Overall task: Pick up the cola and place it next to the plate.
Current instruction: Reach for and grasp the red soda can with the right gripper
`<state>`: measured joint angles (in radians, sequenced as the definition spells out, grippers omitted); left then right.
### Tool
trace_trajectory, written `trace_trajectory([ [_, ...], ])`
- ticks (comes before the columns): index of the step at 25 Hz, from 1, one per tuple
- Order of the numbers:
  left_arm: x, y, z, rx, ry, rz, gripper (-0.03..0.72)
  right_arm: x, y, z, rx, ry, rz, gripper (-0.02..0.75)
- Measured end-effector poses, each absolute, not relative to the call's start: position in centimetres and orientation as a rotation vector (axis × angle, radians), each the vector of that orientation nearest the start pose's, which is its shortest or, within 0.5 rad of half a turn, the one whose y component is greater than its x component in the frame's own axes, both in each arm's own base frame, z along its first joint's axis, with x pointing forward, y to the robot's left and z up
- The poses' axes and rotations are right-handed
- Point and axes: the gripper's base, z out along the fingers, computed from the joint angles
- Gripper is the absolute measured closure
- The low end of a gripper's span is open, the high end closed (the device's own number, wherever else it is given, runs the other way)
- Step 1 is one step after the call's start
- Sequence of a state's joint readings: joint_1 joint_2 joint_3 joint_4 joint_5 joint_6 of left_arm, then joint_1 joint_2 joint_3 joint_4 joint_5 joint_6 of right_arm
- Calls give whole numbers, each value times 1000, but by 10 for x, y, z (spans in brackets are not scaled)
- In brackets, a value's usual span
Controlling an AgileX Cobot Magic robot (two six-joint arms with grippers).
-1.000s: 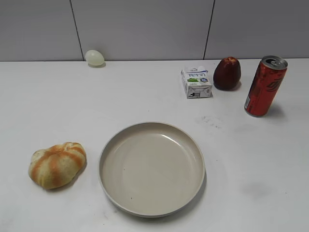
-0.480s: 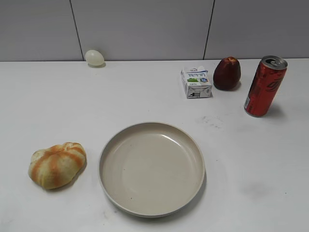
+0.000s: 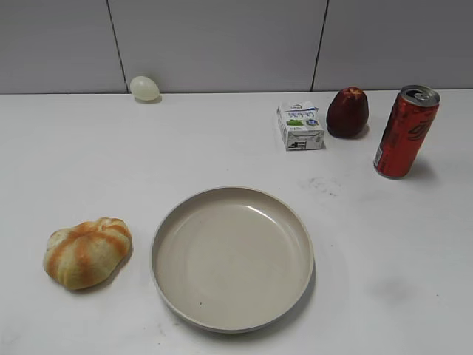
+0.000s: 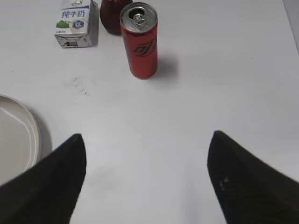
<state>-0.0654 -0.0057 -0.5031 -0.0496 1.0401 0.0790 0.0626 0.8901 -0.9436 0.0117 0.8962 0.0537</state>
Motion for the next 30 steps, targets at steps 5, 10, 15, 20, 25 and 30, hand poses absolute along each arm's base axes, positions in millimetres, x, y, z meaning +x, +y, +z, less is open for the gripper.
trace_trajectory([
  [5,-6,-4,280,147,2009,-50,470,254,17,344,-24,2529,62,91],
  [10,-6,-4,280,147,2009,-50,470,327,23,330,-55,2603,70,91],
  [15,-6,-4,280,147,2009,-50,470,379,27,313,-93,2679,69,91],
  [20,-6,-4,280,147,2009,-50,470,414,29,293,-129,2717,61,95],
  [25,-6,-4,280,147,2009,-50,470,430,29,268,-152,2762,44,106],
  [30,-6,-4,280,147,2009,-50,470,436,29,251,-169,2791,34,111],
])
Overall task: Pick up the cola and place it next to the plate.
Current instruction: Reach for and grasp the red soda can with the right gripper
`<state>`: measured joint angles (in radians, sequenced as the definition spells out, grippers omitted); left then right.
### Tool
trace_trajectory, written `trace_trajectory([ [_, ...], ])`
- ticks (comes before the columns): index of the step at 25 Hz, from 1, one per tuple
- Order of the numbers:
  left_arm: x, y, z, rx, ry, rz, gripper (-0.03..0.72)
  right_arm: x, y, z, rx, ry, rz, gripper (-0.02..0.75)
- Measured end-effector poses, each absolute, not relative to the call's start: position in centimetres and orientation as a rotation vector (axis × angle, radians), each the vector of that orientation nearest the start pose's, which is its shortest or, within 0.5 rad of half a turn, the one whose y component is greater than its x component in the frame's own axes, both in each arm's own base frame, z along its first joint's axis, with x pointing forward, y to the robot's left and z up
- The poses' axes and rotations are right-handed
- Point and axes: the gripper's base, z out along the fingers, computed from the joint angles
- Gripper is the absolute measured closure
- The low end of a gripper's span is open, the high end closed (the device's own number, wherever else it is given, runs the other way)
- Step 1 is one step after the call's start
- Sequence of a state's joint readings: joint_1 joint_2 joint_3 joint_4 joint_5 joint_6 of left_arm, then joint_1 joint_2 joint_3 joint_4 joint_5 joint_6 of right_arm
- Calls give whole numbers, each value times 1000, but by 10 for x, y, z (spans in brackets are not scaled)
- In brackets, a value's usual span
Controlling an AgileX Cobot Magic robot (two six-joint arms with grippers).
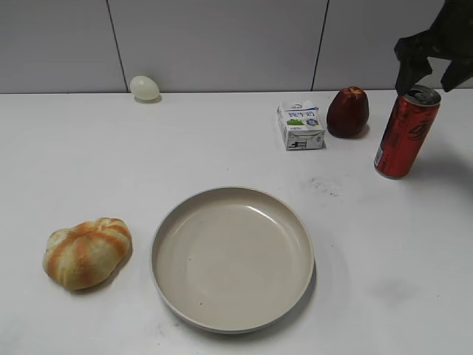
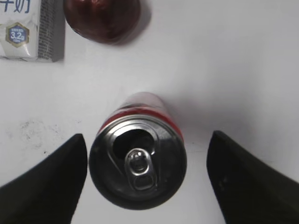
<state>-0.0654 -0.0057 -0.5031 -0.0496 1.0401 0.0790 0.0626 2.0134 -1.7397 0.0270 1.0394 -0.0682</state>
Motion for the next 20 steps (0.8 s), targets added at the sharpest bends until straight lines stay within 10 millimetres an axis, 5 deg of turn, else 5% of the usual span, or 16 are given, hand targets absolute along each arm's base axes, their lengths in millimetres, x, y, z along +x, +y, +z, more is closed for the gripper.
trace_trajectory([
  [10,-6,-4,280,147,2009,-50,470,443,32,224,-190,2848,70,111],
  [20,-6,-4,280,147,2009,-50,470,443,32,223,-183,2864,68,200],
])
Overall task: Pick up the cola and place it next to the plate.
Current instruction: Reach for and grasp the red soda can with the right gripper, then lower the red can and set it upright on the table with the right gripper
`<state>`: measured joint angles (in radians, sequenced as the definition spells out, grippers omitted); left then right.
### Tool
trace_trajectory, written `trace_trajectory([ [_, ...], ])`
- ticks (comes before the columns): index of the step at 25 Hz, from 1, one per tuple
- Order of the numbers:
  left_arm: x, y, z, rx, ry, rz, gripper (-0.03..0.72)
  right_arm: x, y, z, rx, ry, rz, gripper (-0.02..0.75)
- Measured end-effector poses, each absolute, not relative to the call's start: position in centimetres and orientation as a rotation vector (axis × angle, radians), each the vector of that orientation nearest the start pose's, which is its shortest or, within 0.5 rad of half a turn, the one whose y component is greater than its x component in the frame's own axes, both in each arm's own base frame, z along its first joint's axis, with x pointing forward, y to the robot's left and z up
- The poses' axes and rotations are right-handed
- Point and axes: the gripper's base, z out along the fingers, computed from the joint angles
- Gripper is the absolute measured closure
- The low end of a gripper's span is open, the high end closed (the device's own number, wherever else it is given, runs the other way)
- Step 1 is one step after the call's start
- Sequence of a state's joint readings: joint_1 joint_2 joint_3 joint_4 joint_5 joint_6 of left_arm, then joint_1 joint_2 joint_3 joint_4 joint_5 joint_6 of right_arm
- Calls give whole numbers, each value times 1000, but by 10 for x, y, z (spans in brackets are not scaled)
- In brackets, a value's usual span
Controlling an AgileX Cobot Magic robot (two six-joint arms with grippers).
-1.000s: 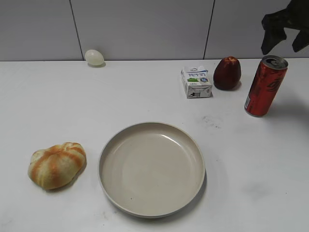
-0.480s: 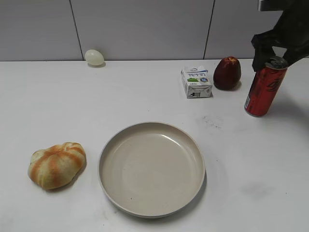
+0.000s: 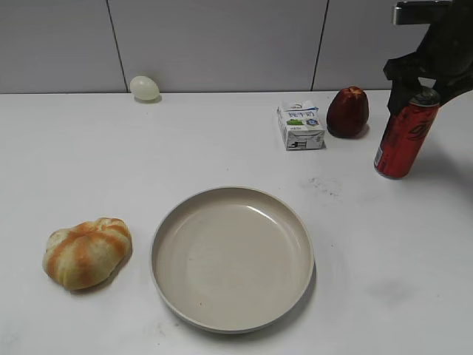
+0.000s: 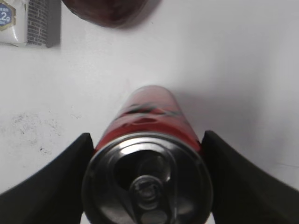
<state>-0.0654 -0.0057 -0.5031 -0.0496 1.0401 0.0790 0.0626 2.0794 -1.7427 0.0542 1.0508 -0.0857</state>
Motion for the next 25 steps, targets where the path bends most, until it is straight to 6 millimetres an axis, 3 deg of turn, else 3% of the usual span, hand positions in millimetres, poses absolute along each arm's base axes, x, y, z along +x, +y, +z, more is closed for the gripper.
trace_trajectory([
  [7,-6,-4,280,147,2009,-50,470,439,34,238,-190,2866,70,200],
  [11,-6,-4,280,147,2009,-50,470,426,43,274,-221,2800,65,200],
  [15,-6,-4,280,147,2009,-50,470,406,68,312,-310,2717,54,200],
  [17,-6,-4,280,147,2009,-50,470,397,79,322,-341,2702,41,200],
  [21,-6,-4,280,147,2009,-50,470,379,94,326,-333,2732,66,200],
  [25,-6,-4,280,147,2009,-50,470,347,95,307,-338,2728,86,200],
])
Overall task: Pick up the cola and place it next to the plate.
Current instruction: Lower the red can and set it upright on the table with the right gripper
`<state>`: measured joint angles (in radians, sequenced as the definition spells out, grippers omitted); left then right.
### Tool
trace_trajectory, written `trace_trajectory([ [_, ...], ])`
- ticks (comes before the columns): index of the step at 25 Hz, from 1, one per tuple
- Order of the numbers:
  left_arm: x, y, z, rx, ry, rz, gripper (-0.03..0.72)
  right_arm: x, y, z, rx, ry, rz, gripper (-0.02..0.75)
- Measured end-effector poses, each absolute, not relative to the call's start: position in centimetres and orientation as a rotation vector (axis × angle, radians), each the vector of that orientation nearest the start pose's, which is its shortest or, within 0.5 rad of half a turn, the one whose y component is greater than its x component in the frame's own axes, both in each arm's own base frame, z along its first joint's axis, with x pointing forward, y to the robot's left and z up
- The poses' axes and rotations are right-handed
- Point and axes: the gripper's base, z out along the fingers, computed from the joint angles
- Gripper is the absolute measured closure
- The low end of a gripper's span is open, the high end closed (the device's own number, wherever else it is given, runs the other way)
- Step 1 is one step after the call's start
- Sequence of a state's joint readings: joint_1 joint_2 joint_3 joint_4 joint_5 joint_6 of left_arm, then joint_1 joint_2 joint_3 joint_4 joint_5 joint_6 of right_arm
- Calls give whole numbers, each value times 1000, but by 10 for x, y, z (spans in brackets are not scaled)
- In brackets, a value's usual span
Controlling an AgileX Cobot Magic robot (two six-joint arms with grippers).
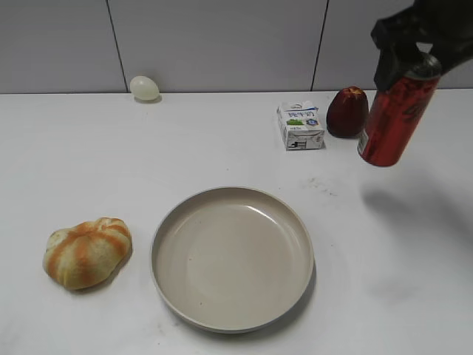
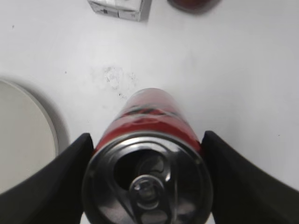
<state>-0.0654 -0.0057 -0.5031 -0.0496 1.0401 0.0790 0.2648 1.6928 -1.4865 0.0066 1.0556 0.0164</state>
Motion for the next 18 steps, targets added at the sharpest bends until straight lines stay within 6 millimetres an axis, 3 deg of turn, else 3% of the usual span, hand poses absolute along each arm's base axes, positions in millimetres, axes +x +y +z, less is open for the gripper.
trace_trajectory([
  [4,-6,-4,280,147,2009,-50,470,306,97,277,-387,2720,98,200],
  [8,-6,-4,280,147,2009,-50,470,278,114,254,-500,2719,117,200],
  [13,-6,-4,280,147,2009,-50,470,268,127,244,-562,2711,137,200],
  [18,-6,-4,280,147,2009,-50,470,280,134,251,-561,2615,146,200],
])
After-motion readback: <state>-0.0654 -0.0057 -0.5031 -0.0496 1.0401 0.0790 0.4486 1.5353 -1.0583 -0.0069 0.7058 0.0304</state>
